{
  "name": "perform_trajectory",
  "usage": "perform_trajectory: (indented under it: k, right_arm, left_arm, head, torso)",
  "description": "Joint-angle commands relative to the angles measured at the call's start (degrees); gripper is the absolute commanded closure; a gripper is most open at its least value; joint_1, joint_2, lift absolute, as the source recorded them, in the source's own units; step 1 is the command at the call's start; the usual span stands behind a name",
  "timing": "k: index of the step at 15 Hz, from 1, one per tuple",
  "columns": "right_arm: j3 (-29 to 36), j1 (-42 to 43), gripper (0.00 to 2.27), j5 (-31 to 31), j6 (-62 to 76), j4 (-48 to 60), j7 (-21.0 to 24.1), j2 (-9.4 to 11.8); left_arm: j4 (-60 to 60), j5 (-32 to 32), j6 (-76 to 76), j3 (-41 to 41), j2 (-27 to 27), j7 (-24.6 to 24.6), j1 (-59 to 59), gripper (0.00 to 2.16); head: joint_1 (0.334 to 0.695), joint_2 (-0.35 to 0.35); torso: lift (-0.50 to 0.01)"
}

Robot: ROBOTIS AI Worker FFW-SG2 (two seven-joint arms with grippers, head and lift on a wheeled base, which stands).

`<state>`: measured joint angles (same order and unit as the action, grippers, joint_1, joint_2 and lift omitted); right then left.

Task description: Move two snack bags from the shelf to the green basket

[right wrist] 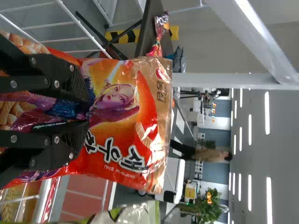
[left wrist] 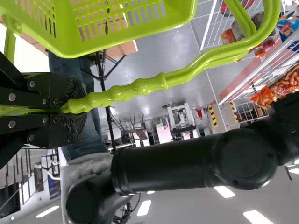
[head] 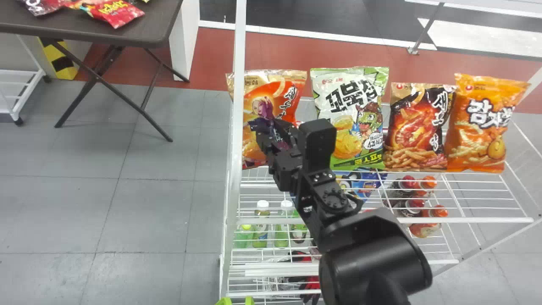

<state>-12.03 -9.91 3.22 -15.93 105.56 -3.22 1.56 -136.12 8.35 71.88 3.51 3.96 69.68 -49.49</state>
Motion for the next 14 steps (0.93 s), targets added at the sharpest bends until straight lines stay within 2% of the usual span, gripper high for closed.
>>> perform_trajectory:
  k: [1,3,6,9,12,14]
  right_arm:
    - [2.01,-3.89,2.25,-3.31,-0.03,5.88,-0.47,1.16]
    - [3.33,-6.35,2.25,-4.28,-1.09,9.75,-1.0,2.39]
    - [5.79,-10.75,2.25,-9.29,-3.37,16.69,-2.5,3.27]
    - [8.43,-17.96,2.25,-12.8,-7.24,26.27,-3.2,4.85]
    - [14.05,-25.78,2.25,-16.32,-18.14,36.82,-3.55,6.96]
    - [17.83,-31.67,2.25,-17.28,-24.29,42.97,-5.13,7.14]
  left_arm:
    - [-0.37,0.0,0.5,0.0,0.0,-0.07,0.1,2.13]
    - [-0.9,0.0,1.03,0.0,-0.09,-0.15,0.18,2.13]
    - [-1.25,-0.18,1.21,0.44,0.0,-0.33,0.18,2.13]
    - [-1.87,0.0,2.09,0.0,-0.09,-0.42,0.62,2.13]
    - [-2.39,0.18,2.96,-0.09,-0.44,-0.42,1.24,2.13]
    - [-2.22,0.26,2.96,0.0,-0.7,-0.68,1.77,2.13]
  head:
    - [0.695,-0.197]
    - [0.695,-0.225]
    - [0.695,-0.278]
    - [0.695,-0.326]
    - [0.695,-0.35]
    - [0.695,-0.35]
  torso:
    - [-0.015]
    - [-0.015]
    - [-0.015]
    - [-0.015]
    - [-0.015]
    - [-0.015]
